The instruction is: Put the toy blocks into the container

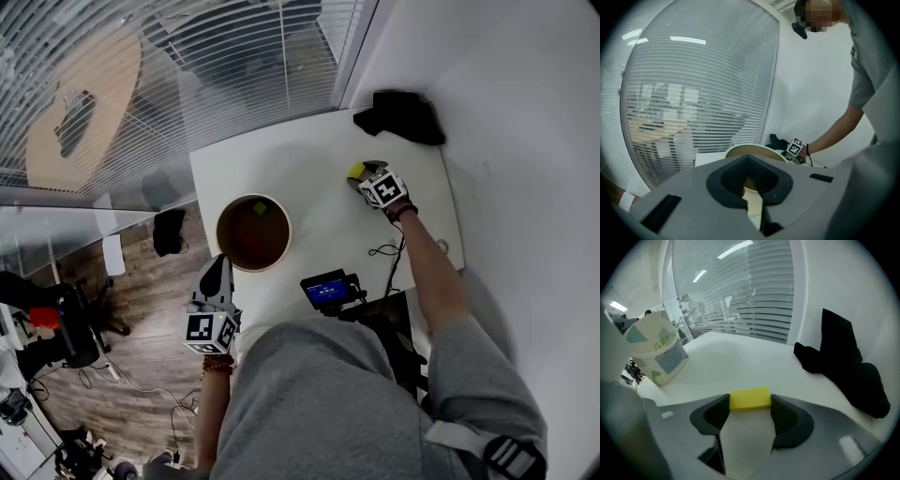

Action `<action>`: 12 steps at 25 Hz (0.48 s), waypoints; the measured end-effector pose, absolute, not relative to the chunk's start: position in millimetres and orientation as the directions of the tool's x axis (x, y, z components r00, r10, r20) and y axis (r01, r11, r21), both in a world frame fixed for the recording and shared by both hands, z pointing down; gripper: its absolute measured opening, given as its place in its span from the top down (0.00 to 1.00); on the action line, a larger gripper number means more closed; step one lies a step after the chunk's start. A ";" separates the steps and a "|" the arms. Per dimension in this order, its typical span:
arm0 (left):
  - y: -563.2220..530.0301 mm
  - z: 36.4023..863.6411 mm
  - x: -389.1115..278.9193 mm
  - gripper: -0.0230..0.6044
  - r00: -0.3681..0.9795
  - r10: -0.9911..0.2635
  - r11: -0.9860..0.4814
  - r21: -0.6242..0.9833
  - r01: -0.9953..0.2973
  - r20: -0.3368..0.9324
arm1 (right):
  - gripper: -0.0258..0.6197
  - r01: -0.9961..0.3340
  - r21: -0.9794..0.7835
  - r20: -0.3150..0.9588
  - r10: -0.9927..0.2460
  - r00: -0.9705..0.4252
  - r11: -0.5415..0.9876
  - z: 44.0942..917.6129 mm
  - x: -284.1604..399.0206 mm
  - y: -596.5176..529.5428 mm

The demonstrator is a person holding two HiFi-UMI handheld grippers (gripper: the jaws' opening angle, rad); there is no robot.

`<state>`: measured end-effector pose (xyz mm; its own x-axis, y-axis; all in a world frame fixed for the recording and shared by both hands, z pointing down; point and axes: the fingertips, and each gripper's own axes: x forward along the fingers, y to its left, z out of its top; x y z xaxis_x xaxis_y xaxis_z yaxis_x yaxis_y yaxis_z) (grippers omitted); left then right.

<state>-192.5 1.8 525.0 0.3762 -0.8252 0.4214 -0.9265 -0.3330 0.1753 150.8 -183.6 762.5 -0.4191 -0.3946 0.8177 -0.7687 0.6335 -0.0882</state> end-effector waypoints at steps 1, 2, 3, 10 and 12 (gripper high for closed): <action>1.8 524.3 -192.1 0.95 0.377 -0.826 -0.333 0.176 -0.926 0.420 | 0.52 -0.768 -0.080 0.819 -0.397 -0.414 0.636 761.8 150.0 -182.9; 2.0 524.1 -191.9 0.95 0.376 -0.826 -0.333 0.175 -0.927 0.420 | 0.52 -0.768 -0.070 0.820 -0.402 -0.408 0.637 761.3 149.6 -182.6; 2.2 524.0 -192.1 0.95 0.375 -0.827 -0.332 0.175 -0.927 0.420 | 0.52 -0.770 -0.060 0.820 -0.408 -0.401 0.635 760.7 149.8 -182.5; 3.5 521.0 -199.1 0.95 0.360 -0.837 -0.308 0.188 -0.932 0.411 | 0.53 -0.798 -0.037 0.805 -0.456 -0.380 0.601 751.7 156.4 -186.2; 3.0 519.7 -199.2 0.95 0.357 -0.842 -0.304 0.192 -0.933 0.404 | 0.53 -0.799 -0.031 0.797 -0.468 -0.382 0.600 746.3 157.4 -186.4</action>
